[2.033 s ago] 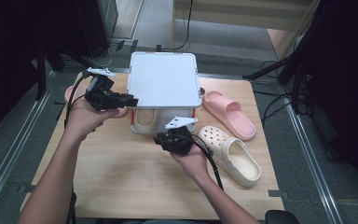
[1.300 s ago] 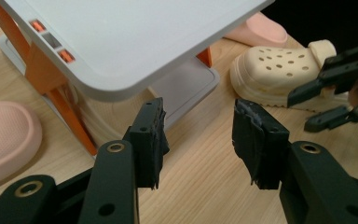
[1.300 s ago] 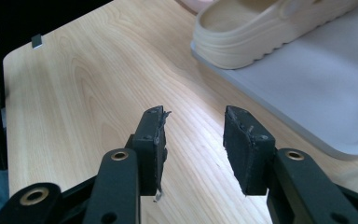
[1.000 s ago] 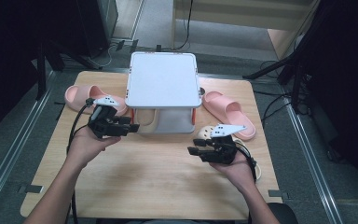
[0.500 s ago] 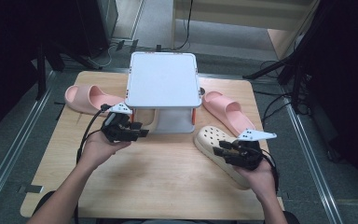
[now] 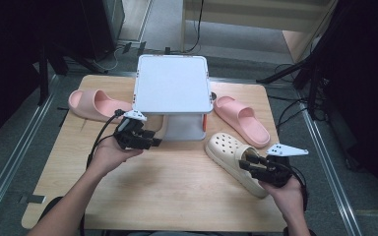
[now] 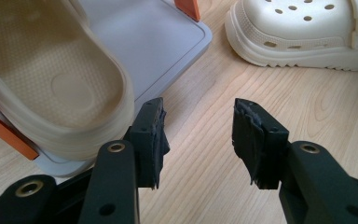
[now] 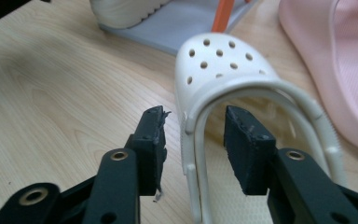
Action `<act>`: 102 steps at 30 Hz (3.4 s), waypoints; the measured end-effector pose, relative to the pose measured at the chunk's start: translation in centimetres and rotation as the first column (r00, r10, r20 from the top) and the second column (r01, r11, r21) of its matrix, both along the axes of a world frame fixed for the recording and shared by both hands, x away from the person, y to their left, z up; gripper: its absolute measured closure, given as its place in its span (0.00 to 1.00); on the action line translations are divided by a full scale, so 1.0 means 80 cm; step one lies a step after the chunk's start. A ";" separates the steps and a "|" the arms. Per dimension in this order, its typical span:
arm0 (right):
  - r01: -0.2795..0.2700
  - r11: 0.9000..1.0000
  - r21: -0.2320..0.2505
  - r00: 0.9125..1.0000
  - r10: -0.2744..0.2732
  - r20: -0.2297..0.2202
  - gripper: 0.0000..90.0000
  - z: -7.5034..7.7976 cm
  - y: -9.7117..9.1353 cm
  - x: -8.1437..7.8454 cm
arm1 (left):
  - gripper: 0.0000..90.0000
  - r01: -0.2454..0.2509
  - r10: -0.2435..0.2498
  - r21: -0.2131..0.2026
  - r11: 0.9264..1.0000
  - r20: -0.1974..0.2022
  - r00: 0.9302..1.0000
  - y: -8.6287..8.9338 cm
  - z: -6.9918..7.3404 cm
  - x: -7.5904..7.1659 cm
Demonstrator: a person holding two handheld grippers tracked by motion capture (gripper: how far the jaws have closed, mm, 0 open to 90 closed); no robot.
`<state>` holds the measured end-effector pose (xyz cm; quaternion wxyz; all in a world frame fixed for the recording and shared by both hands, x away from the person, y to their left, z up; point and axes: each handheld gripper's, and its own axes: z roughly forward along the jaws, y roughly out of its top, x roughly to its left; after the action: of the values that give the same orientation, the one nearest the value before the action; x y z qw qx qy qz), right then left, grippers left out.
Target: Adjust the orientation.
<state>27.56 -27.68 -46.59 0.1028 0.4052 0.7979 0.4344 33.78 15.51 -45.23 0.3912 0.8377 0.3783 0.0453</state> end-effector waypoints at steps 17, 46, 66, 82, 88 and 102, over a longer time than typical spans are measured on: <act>-0.049 0.998 -0.047 0.995 0.044 -0.089 0.86 -0.024 0.025 0.033 | 0.63 -0.029 0.029 -0.019 0.999 0.017 0.999 0.009 0.005 -0.007; -0.231 0.973 0.001 0.972 0.231 -0.040 0.86 0.005 0.116 0.038 | 0.63 -0.083 0.084 -0.013 0.996 0.021 0.996 0.025 0.001 -0.037; -0.404 0.915 -0.025 0.912 0.400 -0.092 0.86 -0.022 0.197 0.043 | 0.41 -0.099 0.098 0.020 0.995 0.022 0.995 0.022 -0.016 -0.060; -0.383 0.924 0.006 0.923 0.383 -0.033 0.68 -0.001 0.170 0.037 | 0.53 -0.082 0.082 -0.001 0.997 0.027 0.996 0.012 -0.012 -0.063; -0.345 0.938 0.016 0.938 0.345 0.006 0.86 0.009 0.144 0.043 | 0.72 -0.069 0.070 -0.010 0.998 0.032 0.997 0.009 -0.011 -0.066; -0.243 0.970 0.033 0.970 0.244 -0.024 1.00 -0.007 0.133 0.106 | 0.93 -0.064 0.064 0.006 0.998 0.009 0.998 -0.015 -0.040 -0.072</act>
<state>36.06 -17.04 -47.14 0.0314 0.3119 0.8363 0.4498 28.01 14.30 -48.41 0.3884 0.8263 0.4030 0.0625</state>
